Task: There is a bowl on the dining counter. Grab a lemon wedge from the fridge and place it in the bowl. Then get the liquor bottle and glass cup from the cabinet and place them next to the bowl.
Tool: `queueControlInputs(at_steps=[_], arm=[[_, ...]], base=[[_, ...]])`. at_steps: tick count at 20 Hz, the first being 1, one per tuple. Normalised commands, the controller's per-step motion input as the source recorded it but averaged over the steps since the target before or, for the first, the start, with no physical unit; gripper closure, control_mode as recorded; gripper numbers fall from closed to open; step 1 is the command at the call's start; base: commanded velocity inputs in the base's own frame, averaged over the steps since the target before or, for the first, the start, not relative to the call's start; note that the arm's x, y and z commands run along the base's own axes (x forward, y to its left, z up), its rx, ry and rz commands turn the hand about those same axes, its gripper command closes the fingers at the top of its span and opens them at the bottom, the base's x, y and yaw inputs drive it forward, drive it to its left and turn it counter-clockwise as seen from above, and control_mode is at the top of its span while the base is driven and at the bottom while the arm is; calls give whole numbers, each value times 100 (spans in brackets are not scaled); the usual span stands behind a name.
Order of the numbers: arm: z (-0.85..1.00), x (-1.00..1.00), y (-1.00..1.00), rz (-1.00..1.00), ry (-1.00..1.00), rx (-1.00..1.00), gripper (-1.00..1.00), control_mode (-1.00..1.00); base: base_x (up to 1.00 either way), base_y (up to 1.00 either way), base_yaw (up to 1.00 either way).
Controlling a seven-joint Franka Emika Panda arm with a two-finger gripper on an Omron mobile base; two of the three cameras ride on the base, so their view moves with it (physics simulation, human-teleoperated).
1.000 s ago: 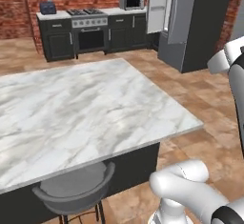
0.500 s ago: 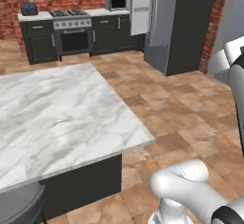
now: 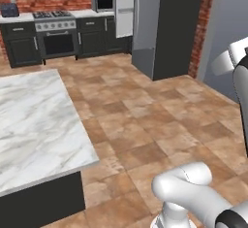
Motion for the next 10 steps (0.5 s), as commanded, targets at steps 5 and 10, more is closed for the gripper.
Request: queueControlInputs(at_steps=[5, 10], arm=[[0, 0, 0, 0, 0, 0, -100, 100], [0, 0, 0, 0, 0, 0, -100, 100]], base=[[58, -28, -1], [92, 9, 0]])
